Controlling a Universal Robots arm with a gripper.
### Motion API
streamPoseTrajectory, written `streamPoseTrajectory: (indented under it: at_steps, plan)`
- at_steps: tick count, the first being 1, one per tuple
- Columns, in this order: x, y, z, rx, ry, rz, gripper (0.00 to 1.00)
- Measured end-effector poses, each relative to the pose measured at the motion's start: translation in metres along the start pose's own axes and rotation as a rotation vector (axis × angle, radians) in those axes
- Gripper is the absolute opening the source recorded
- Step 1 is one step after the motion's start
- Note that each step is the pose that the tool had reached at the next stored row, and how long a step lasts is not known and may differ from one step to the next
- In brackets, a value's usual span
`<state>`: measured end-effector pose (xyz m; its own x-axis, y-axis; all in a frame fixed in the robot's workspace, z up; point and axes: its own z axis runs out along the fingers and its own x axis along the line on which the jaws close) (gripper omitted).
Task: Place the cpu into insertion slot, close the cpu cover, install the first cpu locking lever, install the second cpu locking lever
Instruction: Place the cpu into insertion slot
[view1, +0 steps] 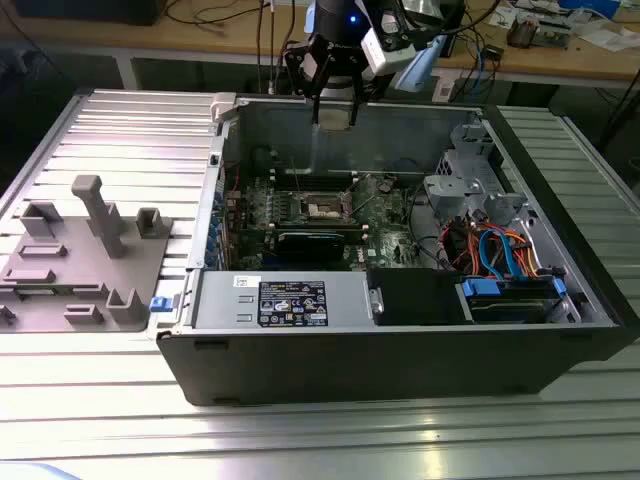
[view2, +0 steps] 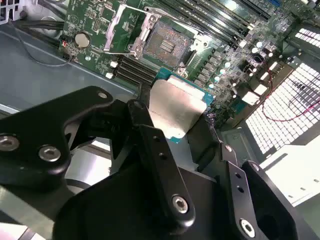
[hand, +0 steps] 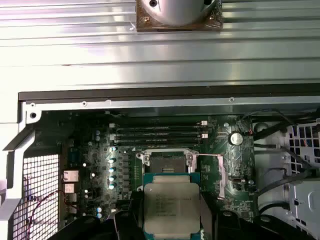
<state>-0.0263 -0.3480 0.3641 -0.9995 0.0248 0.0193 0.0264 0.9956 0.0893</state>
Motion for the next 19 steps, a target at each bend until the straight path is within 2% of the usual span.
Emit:
streamPoseTrajectory:
  at_steps: [14, 19]
  plan:
    - [0.0000, 0.0000, 0.0000, 0.0000, 0.0000, 0.000, 0.54]
    - [0.0000, 0.0000, -0.0001, 0.0014, -0.0025, 0.028, 0.54]
